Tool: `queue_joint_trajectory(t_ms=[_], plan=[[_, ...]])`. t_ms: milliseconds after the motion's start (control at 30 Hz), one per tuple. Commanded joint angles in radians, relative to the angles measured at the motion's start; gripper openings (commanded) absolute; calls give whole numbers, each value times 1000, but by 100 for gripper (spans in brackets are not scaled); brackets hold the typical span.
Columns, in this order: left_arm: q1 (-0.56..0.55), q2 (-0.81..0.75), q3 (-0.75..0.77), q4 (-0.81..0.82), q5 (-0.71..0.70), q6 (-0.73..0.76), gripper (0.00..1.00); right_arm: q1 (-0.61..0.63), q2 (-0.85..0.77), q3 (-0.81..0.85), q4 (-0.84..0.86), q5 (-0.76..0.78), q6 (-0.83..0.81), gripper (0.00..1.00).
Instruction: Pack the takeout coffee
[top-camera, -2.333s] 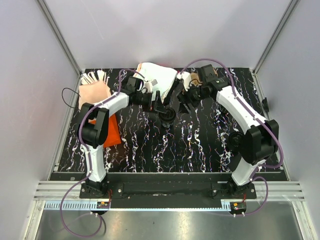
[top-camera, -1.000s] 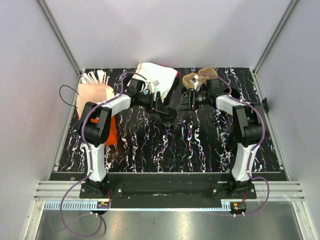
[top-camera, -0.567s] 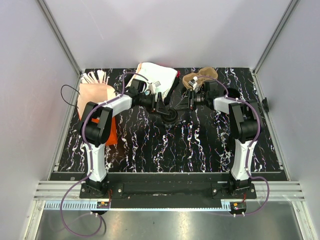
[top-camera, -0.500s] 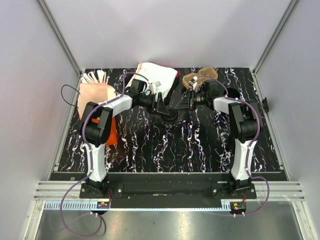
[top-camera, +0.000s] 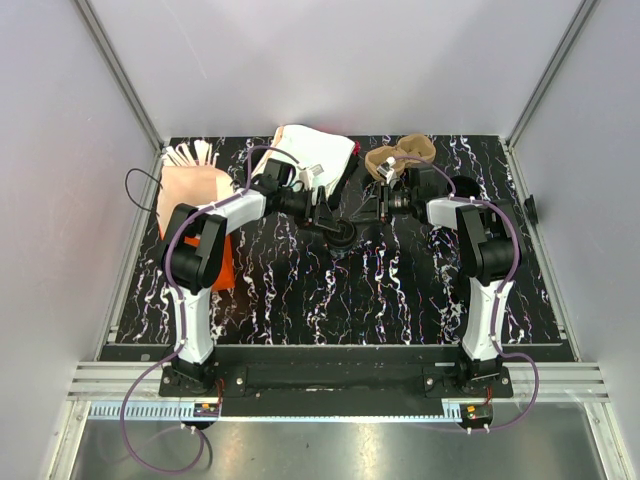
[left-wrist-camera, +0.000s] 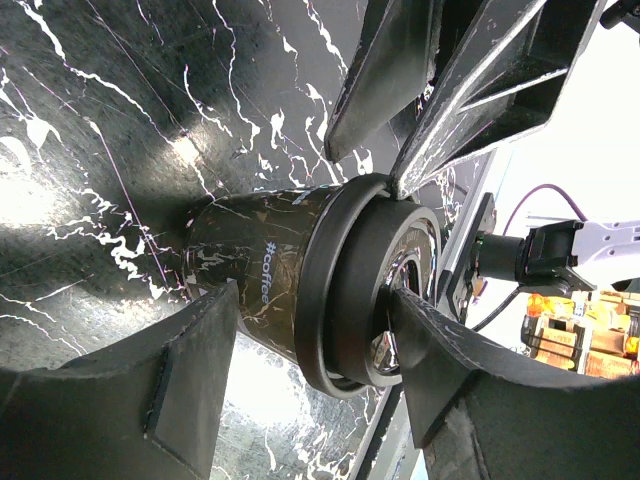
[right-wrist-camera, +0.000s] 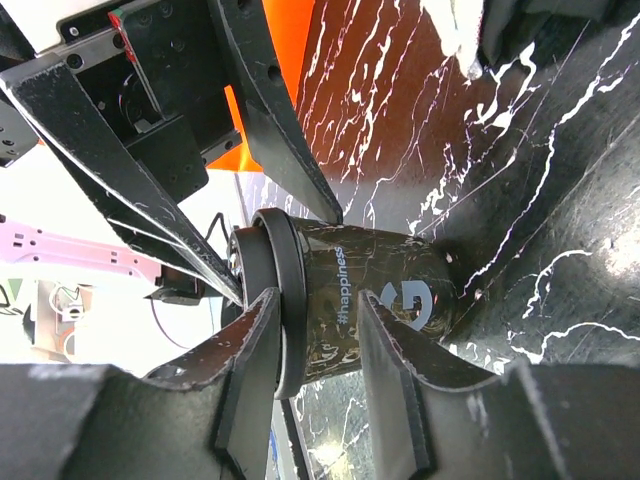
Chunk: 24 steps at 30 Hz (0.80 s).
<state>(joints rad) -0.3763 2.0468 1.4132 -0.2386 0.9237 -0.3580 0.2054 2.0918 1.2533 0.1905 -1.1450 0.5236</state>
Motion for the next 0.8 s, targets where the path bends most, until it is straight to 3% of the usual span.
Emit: queue_joint_trajectory(t_ms=[0, 100, 267, 367, 767], plan=[[-13, 32, 7, -19, -72, 37, 64, 14, -41, -26, -17, -30, -37, 41], [-13, 29, 4, -22, -85, 40, 64, 17, -53, -31, -19, -30, -39, 35], [-21, 18, 3, -39, -115, 59, 64, 26, -58, -38, -43, -28, -60, 14], [-23, 12, 4, -42, -131, 67, 64, 32, -62, -38, -72, -22, -86, 9], [-36, -8, 0, -80, -189, 122, 63, 65, -67, -49, -217, 60, -227, 7]])
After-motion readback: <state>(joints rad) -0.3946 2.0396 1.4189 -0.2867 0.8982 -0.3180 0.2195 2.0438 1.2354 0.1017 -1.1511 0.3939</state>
